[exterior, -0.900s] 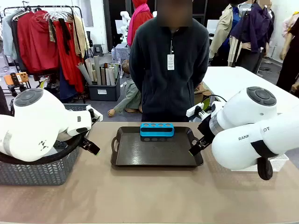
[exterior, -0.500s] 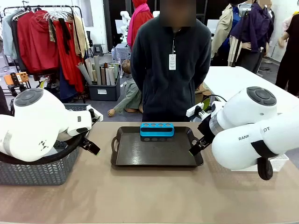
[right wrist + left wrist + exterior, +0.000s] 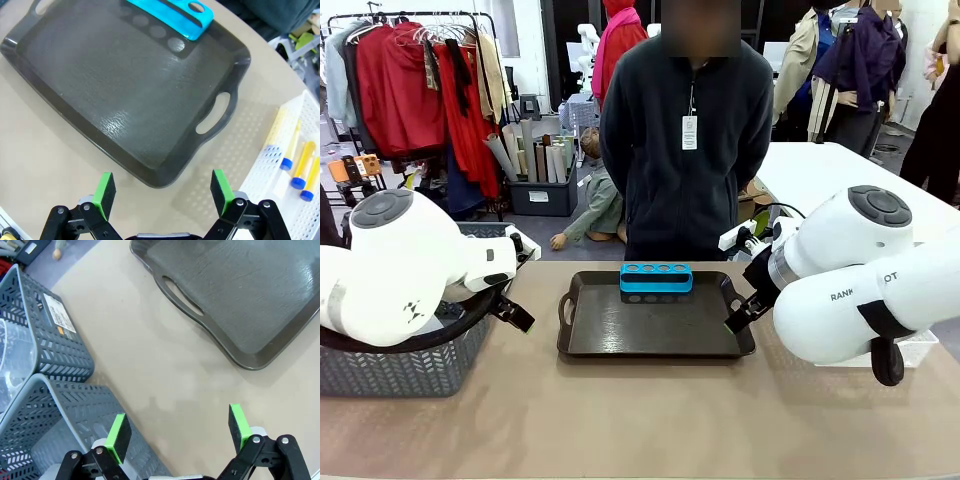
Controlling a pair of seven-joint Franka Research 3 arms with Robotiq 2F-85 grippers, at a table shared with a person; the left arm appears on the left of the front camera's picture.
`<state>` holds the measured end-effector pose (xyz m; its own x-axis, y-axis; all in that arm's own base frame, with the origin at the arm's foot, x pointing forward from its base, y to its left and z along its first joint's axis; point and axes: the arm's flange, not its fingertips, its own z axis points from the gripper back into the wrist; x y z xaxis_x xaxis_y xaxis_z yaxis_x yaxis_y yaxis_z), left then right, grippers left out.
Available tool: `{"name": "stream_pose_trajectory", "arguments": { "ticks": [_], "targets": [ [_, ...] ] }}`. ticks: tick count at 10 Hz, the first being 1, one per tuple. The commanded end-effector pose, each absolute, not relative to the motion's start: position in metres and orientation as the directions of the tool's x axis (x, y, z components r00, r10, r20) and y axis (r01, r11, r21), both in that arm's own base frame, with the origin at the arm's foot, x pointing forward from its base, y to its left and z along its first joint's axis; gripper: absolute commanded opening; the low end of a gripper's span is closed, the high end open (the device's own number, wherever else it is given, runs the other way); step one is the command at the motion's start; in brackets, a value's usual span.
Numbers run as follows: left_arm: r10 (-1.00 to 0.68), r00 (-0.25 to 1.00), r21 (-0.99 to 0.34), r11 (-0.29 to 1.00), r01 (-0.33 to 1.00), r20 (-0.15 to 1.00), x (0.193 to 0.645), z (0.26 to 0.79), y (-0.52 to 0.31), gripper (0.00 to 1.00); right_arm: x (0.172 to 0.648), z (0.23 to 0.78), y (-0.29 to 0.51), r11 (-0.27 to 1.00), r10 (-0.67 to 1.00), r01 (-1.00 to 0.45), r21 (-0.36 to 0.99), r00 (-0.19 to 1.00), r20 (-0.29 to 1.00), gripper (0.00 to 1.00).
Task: Prepare the laboratory tools.
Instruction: Pick up one Small flask and place it on the Handle tray.
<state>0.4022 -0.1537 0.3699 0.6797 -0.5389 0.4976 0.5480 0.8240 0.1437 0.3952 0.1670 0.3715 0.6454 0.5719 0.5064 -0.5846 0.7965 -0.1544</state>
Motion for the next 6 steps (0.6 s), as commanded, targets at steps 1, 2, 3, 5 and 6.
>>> {"name": "stream_pose_trajectory", "arguments": {
  "ticks": [1,2,3,5,6],
  "targets": [
    [-0.536,0.682,0.142,0.826,0.545,0.498,0.4027,0.3701,-0.1523,1.0,0.3952,0.3715,0.1669,0.797,0.571,-0.584,-0.154,0.646,0.507,1.0],
    [-0.536,0.682,0.142,0.826,0.545,0.498,0.4027,0.3701,-0.1523,1.0,0.3952,0.3715,0.1669,0.797,0.571,-0.584,-0.154,0.646,0.507,1.0],
    [-0.536,0.682,0.142,0.826,0.545,0.498,0.4027,0.3701,-0.1523,1.0,0.3952,0.3715,0.1669,0.797,0.571,-0.584,-0.154,0.646,0.507,1.0],
    [-0.536,0.682,0.142,0.826,0.545,0.498,0.4027,0.3701,-0.1523,1.0,0.3952,0.3715,0.1669,0.797,0.571,-0.584,-0.154,0.646,0.507,1.0],
    [-0.536,0.682,0.142,0.826,0.545,0.498,0.4027,0.3701,-0.1523,1.0,0.3952,0.3715,0.1669,0.797,0.571,-0.584,-0.154,0.646,0.507,1.0]
  ]
}}
